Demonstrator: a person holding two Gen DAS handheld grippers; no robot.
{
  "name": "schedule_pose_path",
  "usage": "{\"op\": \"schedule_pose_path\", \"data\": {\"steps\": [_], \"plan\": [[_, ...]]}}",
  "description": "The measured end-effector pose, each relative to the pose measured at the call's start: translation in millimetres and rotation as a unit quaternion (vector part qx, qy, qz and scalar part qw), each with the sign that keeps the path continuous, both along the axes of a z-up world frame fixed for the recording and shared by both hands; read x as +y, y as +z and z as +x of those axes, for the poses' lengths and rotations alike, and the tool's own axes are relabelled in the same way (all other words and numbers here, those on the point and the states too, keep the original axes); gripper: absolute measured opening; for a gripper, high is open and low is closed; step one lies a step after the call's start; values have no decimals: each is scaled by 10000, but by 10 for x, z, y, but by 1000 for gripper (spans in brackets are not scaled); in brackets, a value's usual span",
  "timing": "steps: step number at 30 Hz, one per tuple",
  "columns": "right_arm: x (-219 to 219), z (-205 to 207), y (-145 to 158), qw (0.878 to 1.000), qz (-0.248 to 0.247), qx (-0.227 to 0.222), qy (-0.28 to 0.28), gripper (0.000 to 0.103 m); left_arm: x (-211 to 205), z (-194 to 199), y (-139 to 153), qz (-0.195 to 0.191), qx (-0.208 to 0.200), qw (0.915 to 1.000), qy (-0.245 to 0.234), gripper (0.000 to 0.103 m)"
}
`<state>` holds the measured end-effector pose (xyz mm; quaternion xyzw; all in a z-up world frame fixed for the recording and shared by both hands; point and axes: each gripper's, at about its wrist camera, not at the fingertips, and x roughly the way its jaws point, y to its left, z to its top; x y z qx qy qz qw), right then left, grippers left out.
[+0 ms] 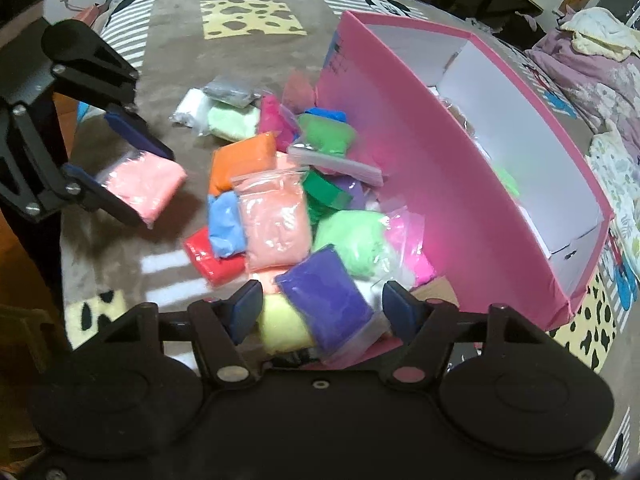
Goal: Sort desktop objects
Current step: 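Grasp the pink clay packet with the left tool while the right tool grasps the purple packet, then lift the pink packet with the left tool and carry it over the pink box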
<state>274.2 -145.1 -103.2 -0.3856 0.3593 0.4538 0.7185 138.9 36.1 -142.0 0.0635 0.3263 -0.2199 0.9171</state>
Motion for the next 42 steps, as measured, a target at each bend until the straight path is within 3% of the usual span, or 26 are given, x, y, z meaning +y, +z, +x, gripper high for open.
{"op": "schedule_pose_path", "data": {"steps": [6,11,13,16,22,24,26,29,34,42], "plan": [[36,126,-46,9997,-83,169,-146,67,62,-34,53,-86,-54,9999,109,42],[43,122,44,9964,1,767,-361,59,95,-41,68,-147,-62,9998,125,42],[65,24,67,9978,-111,640,-125,57,92,-40,74,-158,-65,9998,105,42],[85,-133,62,9985,-401,-108,354,58,95,-32,93,-214,-61,9997,98,42],[90,-34,-33,9972,-469,-61,579,58,89,-42,172,-309,-138,9993,158,42],[94,8,-47,9979,-377,98,525,55,93,-44,194,-335,-161,9991,179,42],[95,80,-28,9986,-233,344,339,41,92,-40,209,-351,-178,9990,189,42],[103,108,20,9980,-36,608,179,39,89,-31,234,-404,-196,9988,190,42],[70,49,-47,9987,-140,482,134,40,74,-8,286,-478,-252,9984,176,42],[-38,120,-50,9965,153,768,-279,38,58,54,375,-640,-362,9967,341,42]]}}
